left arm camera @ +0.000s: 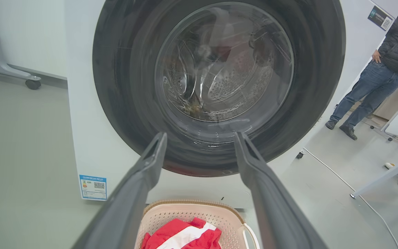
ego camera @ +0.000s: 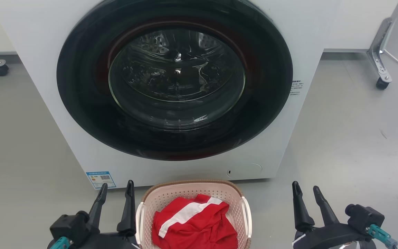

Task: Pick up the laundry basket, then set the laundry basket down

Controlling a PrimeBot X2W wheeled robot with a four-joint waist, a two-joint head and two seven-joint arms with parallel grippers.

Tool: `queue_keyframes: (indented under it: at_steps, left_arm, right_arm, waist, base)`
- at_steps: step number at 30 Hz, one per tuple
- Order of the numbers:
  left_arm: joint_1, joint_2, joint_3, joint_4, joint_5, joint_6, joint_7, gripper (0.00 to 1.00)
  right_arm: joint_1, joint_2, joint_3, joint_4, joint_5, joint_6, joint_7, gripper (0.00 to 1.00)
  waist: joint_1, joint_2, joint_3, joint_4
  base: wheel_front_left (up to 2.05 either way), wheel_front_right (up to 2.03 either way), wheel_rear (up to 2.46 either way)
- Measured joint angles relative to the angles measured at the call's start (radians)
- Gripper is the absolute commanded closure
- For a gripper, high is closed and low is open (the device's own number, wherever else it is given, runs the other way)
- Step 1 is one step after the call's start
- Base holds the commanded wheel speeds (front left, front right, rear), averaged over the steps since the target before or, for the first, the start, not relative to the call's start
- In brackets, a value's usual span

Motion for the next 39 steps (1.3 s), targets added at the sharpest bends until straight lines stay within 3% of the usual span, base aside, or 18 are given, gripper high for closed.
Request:
queue_keyframes:
  at_steps: [29, 39]
  left_arm:
    - [0.042, -0.001, -0.056, -0.079, 0.406, 0.072, -0.107, 0.00]
    - [0.061, -0.008, -0.036, -0.073, 0.395, 0.079, -0.107, 0.00]
  right_arm:
    - [0.000, -0.001, 0.086, -0.080, -0.432, -0.071, -0.108, 0.00]
    - [0.006, -0.001, 0.081, -0.084, -0.445, -0.071, -0.108, 0.00]
  waist:
    - [0.0000, 0.0000, 0.008, 0.001]
    - [0.0000, 0.0000, 0.001, 0.000]
  base:
    - [0.00, 0.00, 0.00]
    - [0.00, 0.00, 0.00]
